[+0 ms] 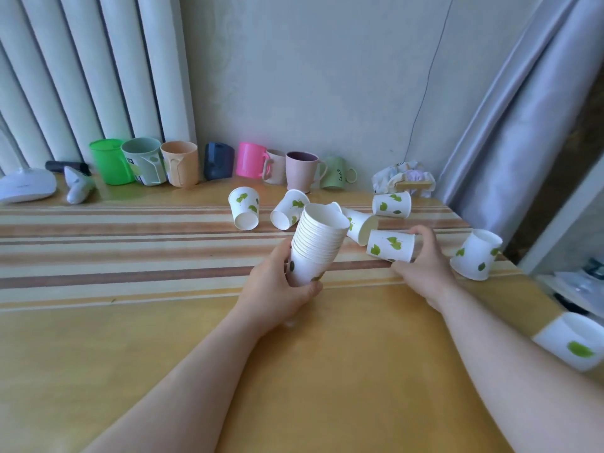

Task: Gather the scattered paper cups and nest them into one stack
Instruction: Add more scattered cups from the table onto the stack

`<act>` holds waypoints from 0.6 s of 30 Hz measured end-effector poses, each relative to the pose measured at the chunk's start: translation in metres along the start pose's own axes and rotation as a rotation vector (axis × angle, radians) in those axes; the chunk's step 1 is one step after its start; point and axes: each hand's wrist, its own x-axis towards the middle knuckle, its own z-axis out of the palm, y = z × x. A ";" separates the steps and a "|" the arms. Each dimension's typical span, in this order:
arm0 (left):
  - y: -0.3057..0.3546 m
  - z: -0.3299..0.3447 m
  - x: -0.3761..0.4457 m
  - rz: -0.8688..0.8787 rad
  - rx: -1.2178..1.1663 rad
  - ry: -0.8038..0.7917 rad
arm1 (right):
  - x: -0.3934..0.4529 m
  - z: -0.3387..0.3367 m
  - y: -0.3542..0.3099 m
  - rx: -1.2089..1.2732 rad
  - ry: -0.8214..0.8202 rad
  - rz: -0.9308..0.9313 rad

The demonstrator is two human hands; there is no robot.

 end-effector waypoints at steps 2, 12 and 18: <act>0.000 0.000 -0.001 0.009 0.020 -0.004 | -0.006 0.002 -0.001 -0.006 0.005 -0.049; 0.001 0.003 0.001 0.039 0.006 0.027 | -0.031 -0.004 0.006 0.785 0.056 0.090; 0.000 0.003 0.003 0.070 0.030 0.028 | -0.042 -0.015 -0.034 1.328 -0.130 0.183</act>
